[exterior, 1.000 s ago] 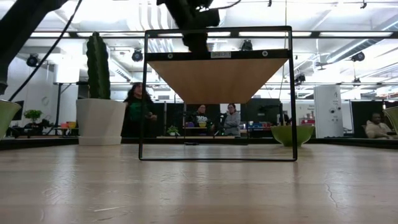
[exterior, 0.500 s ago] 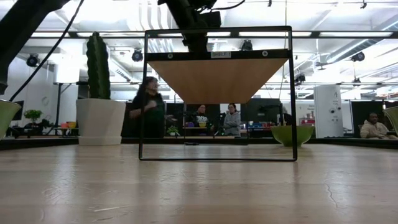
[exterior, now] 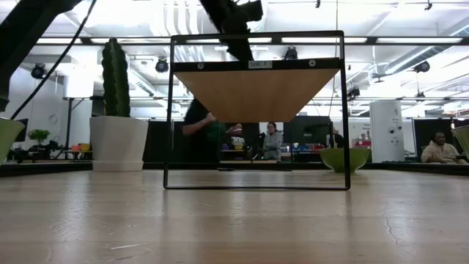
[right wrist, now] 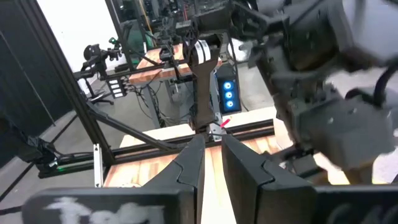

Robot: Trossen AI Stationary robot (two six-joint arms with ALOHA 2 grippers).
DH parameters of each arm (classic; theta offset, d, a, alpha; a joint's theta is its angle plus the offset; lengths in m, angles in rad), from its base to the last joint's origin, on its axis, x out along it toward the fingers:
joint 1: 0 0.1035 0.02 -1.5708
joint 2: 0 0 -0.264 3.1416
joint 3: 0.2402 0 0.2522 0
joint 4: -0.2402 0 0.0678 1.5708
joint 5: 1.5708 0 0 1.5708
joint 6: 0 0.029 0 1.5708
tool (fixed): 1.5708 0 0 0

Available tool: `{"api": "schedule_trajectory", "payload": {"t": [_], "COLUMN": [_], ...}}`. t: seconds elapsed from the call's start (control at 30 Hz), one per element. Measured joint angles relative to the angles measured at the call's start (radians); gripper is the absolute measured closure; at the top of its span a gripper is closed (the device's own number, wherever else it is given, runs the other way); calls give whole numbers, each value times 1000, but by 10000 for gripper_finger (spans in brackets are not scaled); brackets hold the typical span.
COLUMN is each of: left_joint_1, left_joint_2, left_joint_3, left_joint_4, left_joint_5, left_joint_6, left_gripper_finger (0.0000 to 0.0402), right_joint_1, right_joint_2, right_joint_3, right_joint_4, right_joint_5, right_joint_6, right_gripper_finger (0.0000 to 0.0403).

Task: Pick & Place Mini bowls
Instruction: Stack the yellow bowl on the yellow bowls on the shelf

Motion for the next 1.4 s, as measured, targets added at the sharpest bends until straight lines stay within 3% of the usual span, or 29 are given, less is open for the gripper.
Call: {"api": "schedule_trajectory", "payload": {"t": [0.27, 0.67, 1.13, 1.4], "left_joint_1": [-7, -8, -13, -8], "left_joint_2": [-5, 0, -46, -29], "left_joint_3": [126, -84, 33, -101], "left_joint_4": [-9, 67, 132, 143], "left_joint_5": [-7, -28, -90, -137], "left_joint_6": [-17, -53, -23, -44], "left_gripper_finger": [287, 287, 287, 287], "right_joint_1": [0, 0, 0, 0], "right_joint_2": [0, 0, 0, 0], "right_joint_3": [0, 0, 0, 0], "right_joint_4": [-2, -7, -12, -11], "right_joint_5": [0, 0, 0, 0], "right_joint_6": [0, 1, 6, -11], "right_gripper_finger": [351, 351, 351, 351]}}
